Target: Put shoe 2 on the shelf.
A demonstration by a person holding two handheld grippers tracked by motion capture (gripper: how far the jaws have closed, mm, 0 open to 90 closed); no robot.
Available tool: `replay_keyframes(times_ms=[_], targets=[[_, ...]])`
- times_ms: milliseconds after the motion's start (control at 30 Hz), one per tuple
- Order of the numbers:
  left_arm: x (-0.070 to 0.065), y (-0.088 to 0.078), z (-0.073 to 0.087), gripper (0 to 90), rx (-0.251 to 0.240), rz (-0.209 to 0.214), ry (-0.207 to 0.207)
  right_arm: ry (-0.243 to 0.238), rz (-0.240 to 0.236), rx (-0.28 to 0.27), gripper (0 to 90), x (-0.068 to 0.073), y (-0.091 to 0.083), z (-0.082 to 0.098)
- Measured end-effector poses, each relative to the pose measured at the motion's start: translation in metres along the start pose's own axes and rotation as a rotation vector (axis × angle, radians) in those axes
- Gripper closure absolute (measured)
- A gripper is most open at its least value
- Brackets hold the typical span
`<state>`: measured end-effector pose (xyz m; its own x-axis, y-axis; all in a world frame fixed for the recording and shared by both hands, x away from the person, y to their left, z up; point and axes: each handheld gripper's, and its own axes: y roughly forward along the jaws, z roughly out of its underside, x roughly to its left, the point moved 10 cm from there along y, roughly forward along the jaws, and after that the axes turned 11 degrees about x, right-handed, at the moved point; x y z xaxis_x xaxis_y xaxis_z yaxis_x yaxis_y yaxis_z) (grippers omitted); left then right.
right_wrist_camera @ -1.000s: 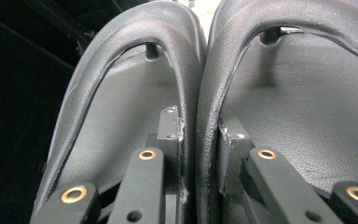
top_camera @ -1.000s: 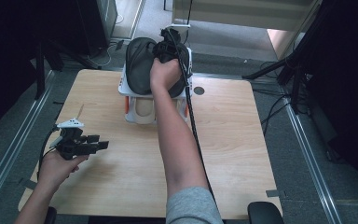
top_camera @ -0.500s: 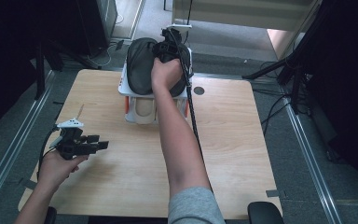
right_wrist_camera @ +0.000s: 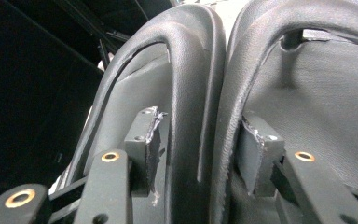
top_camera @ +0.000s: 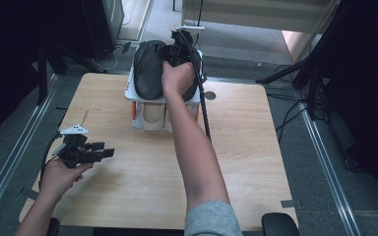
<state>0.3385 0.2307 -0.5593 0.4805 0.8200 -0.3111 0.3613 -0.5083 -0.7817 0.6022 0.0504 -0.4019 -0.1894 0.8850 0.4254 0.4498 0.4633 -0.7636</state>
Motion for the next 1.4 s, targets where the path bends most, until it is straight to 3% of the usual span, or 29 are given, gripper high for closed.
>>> replay_keyframes(times_ms=[167, 533, 600, 1100, 1200, 1400], targets=[[0.0, 0.0, -0.001, 42.7, -0.005, -0.004, -0.001, -0.026, -0.006, -0.002, 52.6, 0.001, -0.009, 0.001], [0.0, 0.002, -0.002, 42.7, -0.003, -0.003, -0.002, -0.156, -0.037, 0.015, 53.0, 0.008, -0.034, 0.017], [0.0, 0.002, -0.002, 42.7, -0.001, -0.004, 0.0, -0.196, -0.028, 0.019, 53.5, 0.01, -0.038, 0.024], [-0.001, 0.005, -0.003, 42.6, 0.013, 0.0, 0.006, -0.373, -0.1, 0.045, 53.1, 0.025, -0.068, 0.073], [-0.001, 0.005, -0.004, 42.6, 0.01, -0.001, 0.006, -0.399, -0.122, 0.046, 53.0, 0.025, -0.074, 0.083], [0.0, 0.006, -0.004, 42.7, 0.011, -0.005, 0.007, -0.46, -0.118, 0.06, 53.0, 0.016, -0.08, 0.106]])
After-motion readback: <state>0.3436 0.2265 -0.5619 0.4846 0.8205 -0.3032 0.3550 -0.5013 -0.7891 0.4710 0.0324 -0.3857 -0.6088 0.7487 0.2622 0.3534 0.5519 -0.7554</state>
